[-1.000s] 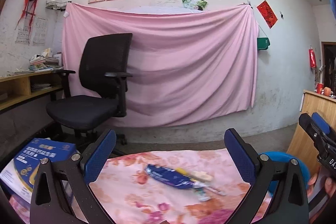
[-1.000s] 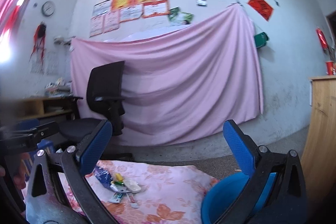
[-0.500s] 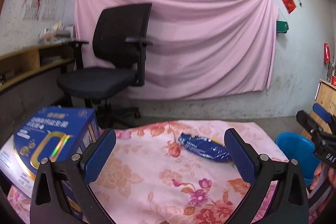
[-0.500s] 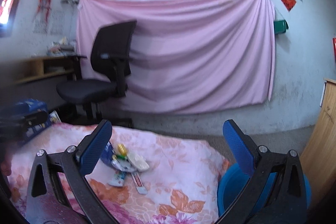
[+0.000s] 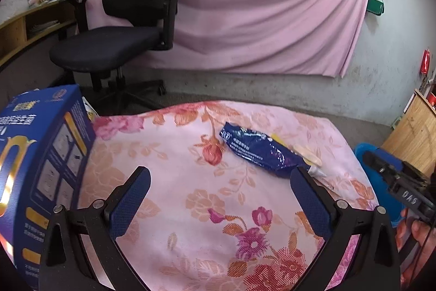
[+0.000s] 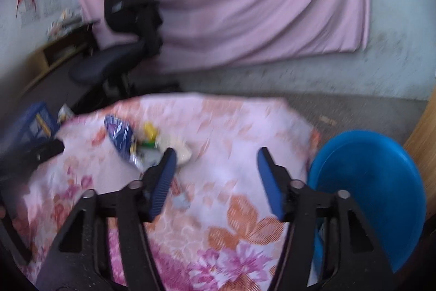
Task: Collect trash
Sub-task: 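Move both tools back over the remaining trash on the bedspread, then grasp the red-white tube with the right tool while the left tool grasps the green-white tube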
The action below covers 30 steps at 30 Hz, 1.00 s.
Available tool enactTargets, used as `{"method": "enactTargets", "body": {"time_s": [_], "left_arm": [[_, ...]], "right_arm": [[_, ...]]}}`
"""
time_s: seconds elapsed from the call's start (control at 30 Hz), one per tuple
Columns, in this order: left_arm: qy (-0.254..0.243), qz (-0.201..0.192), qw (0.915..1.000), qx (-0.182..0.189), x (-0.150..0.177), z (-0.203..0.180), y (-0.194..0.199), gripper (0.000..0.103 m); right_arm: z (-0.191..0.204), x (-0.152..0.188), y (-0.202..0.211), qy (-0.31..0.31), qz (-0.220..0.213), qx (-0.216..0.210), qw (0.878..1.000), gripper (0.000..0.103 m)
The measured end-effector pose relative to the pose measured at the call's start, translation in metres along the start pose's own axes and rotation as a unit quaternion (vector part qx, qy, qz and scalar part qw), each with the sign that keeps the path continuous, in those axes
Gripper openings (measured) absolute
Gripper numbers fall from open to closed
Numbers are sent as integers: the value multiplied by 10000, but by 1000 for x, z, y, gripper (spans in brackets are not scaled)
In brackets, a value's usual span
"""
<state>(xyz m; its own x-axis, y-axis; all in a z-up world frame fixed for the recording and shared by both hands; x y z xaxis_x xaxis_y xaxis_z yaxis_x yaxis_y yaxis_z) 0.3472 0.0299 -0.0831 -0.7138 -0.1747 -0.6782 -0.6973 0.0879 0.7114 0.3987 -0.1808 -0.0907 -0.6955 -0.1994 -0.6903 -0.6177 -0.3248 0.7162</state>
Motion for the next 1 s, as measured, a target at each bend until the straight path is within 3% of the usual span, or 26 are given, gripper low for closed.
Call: {"method": "enactTargets", "body": {"time_s": [0.2,0.4,0.43,0.5,1.0], "left_arm": [[-43,462,9989,-109,10,-3,-20,100],[-133,767,9969,138,17,-15,-33,90],[-168,835,9961,210,19,-19,-35,84],[-200,947,9948,305,21,-26,-39,77],[-901,1402,9820,887,29,-98,-62,57]], "right_arm": [[19,14,-25,358,723,-266,9964,61],[27,26,-46,373,1316,-537,9891,49],[26,26,-46,366,1323,-524,9892,42],[26,26,-45,343,1313,-569,9891,39],[-19,36,-17,-85,1087,-369,9934,37]]}}
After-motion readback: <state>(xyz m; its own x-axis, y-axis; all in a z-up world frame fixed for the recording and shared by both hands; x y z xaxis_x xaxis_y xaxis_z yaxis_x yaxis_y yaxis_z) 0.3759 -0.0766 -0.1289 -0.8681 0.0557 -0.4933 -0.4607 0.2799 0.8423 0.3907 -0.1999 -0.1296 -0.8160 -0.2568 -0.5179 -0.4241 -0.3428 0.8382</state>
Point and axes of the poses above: each gripper's, at about its wrist camera, not at the fingertips, and y roughly against the way its jaws point, z to its left, x to its underside, the point moved 8 cm from there along -y, roughly the way its jaws point, and after that the axes turned 3 degrees about z, right-handed, at the moved point
